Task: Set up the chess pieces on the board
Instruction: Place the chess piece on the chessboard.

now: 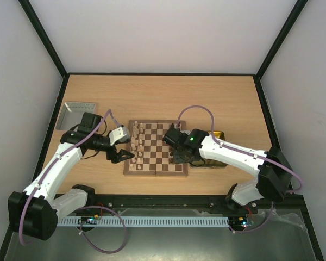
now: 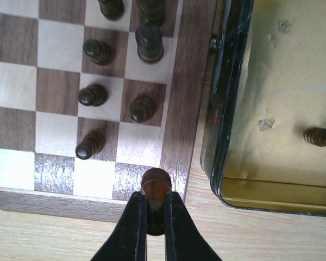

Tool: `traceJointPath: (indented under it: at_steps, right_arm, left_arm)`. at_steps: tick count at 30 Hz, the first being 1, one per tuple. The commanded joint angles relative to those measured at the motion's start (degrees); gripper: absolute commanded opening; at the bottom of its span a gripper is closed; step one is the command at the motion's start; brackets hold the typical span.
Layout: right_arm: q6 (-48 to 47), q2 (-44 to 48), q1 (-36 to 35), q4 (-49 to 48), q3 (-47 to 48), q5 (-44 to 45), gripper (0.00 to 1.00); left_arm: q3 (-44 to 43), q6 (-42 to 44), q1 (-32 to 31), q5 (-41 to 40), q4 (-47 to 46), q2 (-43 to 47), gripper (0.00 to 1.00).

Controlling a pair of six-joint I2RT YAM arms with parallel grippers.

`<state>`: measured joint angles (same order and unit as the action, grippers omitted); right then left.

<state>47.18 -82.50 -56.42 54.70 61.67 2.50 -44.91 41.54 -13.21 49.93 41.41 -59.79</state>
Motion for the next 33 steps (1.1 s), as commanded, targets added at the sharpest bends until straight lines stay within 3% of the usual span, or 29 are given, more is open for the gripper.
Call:
traceJointPath:
  at_steps: [1,33]
  right_arm:
    - [1.28,-0.22,-1.05,-0.44,-1.75,-0.23,0.02]
    - [0.71,-6.73,-1.26,-7.15,-2.96,0.33,0.02]
  left_arm:
    - [0.87,-0.01,-0.15,0.67,-0.44,-0.24,0.82]
    - [1.01,-0.18,-0.13,0.49,-0.62,0.17,0.82]
